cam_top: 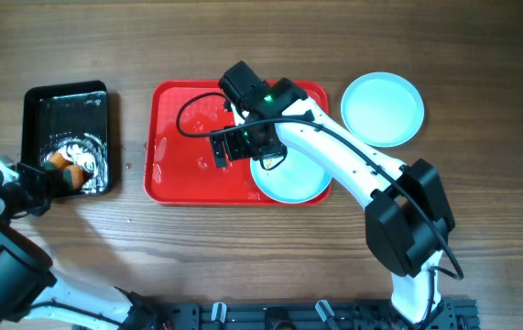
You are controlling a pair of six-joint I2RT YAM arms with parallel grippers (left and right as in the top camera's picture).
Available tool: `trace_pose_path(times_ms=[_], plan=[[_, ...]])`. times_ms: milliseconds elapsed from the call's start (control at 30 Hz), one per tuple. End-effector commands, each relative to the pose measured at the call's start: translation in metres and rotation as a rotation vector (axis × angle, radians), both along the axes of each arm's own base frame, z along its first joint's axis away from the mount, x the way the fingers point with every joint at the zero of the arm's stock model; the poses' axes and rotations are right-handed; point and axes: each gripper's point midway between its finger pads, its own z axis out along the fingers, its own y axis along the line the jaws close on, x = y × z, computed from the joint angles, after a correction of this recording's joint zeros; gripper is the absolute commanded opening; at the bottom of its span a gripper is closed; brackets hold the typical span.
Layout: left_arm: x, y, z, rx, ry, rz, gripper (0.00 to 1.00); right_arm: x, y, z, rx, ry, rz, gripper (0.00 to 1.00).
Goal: Clean dirty plates on tray and stack at the side
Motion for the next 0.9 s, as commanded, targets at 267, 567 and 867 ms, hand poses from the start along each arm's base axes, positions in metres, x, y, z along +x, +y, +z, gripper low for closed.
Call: trace_pose_path(times_ms=[267, 567, 867], plan=[[0.013, 0.01, 0.091, 0.287, -0.119, -0.018, 0.04, 0.005, -0.005, 0.007, -0.018, -0.044, -0.012, 1.0], [0.023, -0.013, 0.071, 0.424, 0.04, -0.115, 0.04, 0.005, -0.006, 0.007, -0.022, -0.044, -0.014, 1.0], [0.033, -0.024, 0.029, 0.539, 0.208, -0.177, 0.04, 0.007, -0.008, 0.006, -0.037, -0.053, -0.018, 1.0]])
